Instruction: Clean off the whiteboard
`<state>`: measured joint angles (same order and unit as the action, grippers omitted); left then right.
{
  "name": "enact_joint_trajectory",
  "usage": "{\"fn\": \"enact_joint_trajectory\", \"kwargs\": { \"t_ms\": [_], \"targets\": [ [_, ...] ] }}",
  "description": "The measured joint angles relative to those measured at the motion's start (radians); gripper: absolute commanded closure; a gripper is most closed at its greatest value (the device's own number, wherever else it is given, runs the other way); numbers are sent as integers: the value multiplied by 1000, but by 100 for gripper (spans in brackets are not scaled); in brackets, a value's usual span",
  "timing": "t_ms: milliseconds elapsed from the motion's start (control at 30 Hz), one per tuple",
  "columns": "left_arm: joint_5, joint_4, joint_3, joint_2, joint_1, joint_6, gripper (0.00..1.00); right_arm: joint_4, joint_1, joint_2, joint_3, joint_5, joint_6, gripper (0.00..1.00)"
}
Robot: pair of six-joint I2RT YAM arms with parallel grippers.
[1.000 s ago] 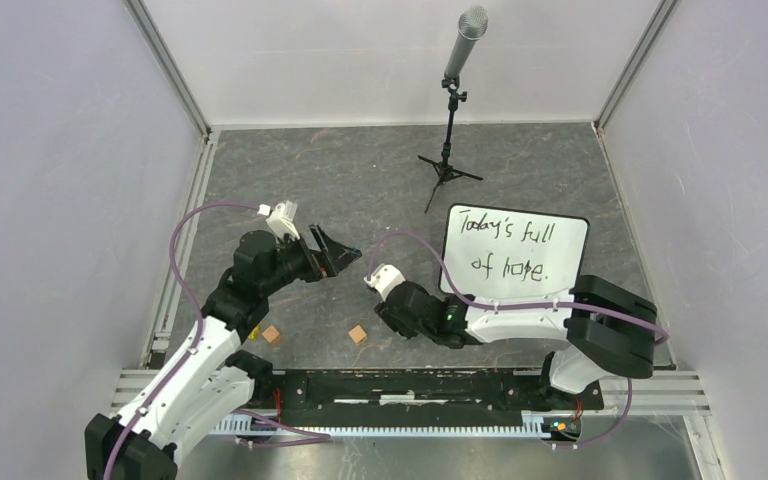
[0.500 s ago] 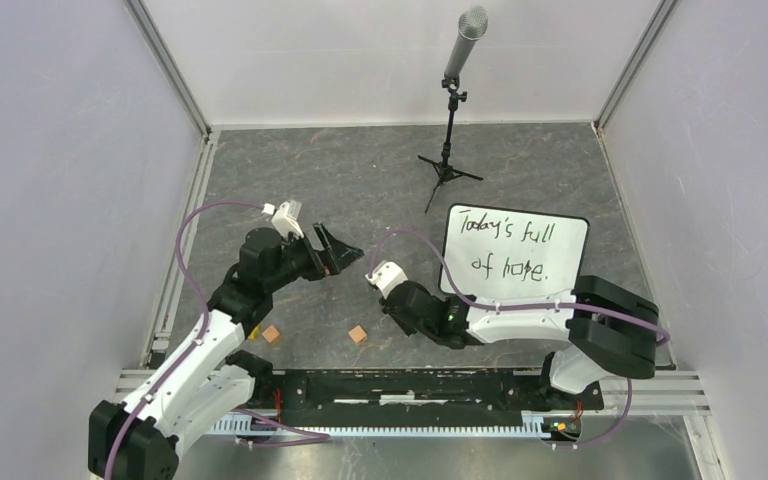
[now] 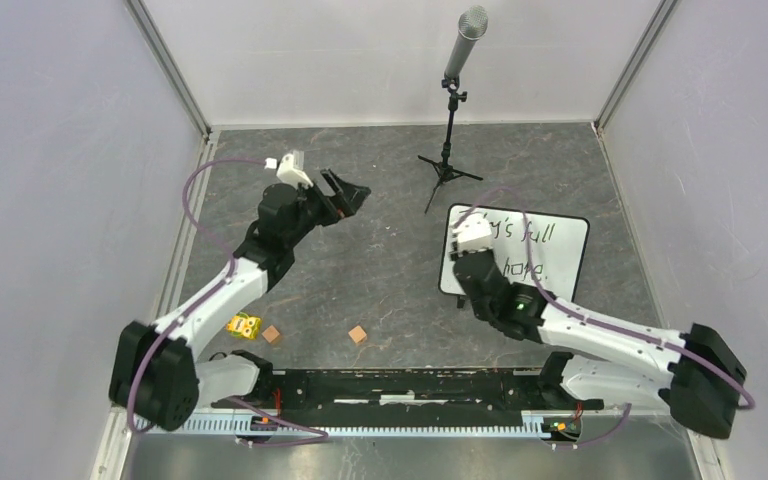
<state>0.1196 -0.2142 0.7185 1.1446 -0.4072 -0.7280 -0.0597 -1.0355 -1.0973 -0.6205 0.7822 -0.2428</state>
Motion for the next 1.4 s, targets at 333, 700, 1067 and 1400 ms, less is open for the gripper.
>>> {"fn": "enact_joint_trajectory", "kwargs": {
  "t_ms": [333,700,1067,1400],
  "targets": [
    [-2,-271,0,199,0,73,0,76,271,163,196,121,56,82],
    [71,-527,-144,257,-39,95,0,229,304,66,167,107,171,82],
    [104,-607,-131,402,-71,104,0,306,235,-74,90,14,171,82],
    [121,-627,-113,415,-93,104,0,339,219,-137,31,-12,176,82]
  ]
}}
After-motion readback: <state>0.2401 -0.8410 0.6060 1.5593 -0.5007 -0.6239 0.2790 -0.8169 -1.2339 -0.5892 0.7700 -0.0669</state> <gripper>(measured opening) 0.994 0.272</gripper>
